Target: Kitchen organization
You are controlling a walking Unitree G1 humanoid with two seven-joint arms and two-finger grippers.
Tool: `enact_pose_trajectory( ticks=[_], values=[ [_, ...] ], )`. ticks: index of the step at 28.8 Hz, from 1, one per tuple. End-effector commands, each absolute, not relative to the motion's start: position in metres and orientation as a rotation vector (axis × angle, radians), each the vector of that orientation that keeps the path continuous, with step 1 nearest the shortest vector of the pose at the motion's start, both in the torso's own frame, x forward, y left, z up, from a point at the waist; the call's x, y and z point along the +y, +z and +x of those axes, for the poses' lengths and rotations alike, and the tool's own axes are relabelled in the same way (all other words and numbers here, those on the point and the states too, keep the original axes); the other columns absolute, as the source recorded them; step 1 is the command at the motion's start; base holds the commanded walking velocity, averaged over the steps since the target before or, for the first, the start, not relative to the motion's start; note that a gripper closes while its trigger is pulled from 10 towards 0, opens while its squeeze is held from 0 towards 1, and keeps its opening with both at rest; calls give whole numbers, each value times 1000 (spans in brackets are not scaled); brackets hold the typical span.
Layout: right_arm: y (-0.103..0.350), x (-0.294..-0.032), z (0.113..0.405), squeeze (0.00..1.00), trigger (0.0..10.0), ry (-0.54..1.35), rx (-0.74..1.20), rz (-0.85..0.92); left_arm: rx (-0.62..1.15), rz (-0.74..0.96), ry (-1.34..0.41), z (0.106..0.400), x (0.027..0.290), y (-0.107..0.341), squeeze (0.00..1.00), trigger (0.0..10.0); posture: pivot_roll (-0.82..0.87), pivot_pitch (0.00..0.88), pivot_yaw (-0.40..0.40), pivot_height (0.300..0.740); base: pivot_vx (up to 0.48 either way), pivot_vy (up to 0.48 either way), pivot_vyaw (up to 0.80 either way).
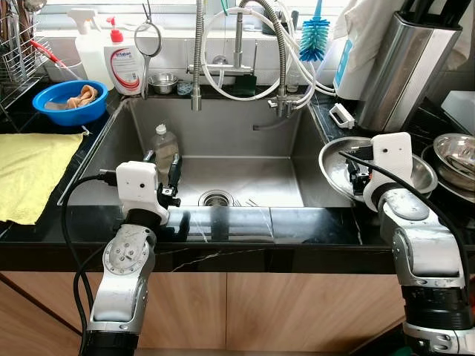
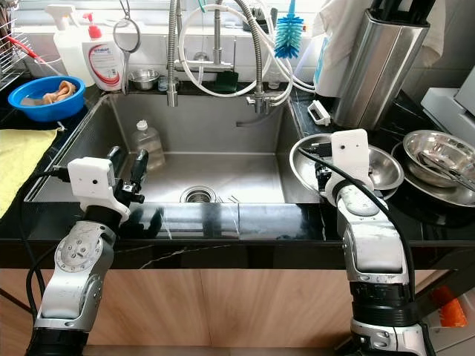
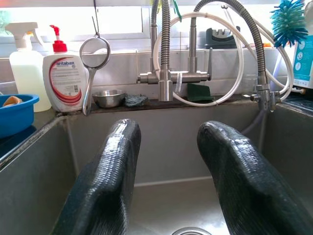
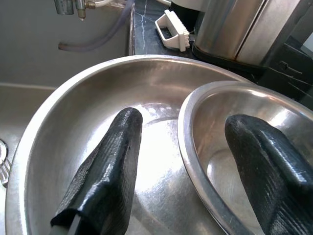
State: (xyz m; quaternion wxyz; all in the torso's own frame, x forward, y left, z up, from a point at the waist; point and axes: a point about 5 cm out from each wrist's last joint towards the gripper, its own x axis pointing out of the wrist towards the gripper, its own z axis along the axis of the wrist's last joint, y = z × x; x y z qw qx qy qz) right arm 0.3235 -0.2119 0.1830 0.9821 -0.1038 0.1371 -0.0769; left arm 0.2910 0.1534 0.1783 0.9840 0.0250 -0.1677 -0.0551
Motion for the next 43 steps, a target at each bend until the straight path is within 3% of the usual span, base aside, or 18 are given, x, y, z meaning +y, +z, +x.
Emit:
enact_pose_trajectory(
  ticks=[1, 7, 8, 9, 38, 43],
  values=[
    [185, -212, 326, 0, 10000, -167, 284, -188, -320, 50, -118, 291, 154, 177, 0, 10000, -96, 0, -32, 706, 0, 0, 0],
    [182, -210, 326, 0, 10000, -167, 300, -169, -317, 54, -115, 290, 156, 177, 0, 10000, -90, 0, -32, 706, 0, 0, 0],
    [182, -209, 326, 0, 1725, -166, 300, -165, -317, 55, -114, 290, 157, 177, 0, 10000, -89, 0, -32, 706, 0, 0, 0],
    [181, -209, 326, 0, 0, -165, 300, -164, -317, 56, -113, 290, 157, 177, 0, 10000, -89, 0, -32, 706, 0, 0, 0],
    [191, -202, 332, 0, 0, -173, 232, -147, -320, 68, -117, 290, 159, 179, 0, 10000, -70, 0, -22, 706, 0, 0, 0],
    [211, -205, 332, 0, 0, -225, 123, -322, -322, 66, -128, 290, 157, 179, 0, 10000, -72, 0, -21, 706, 0, 0, 0]
  ],
)
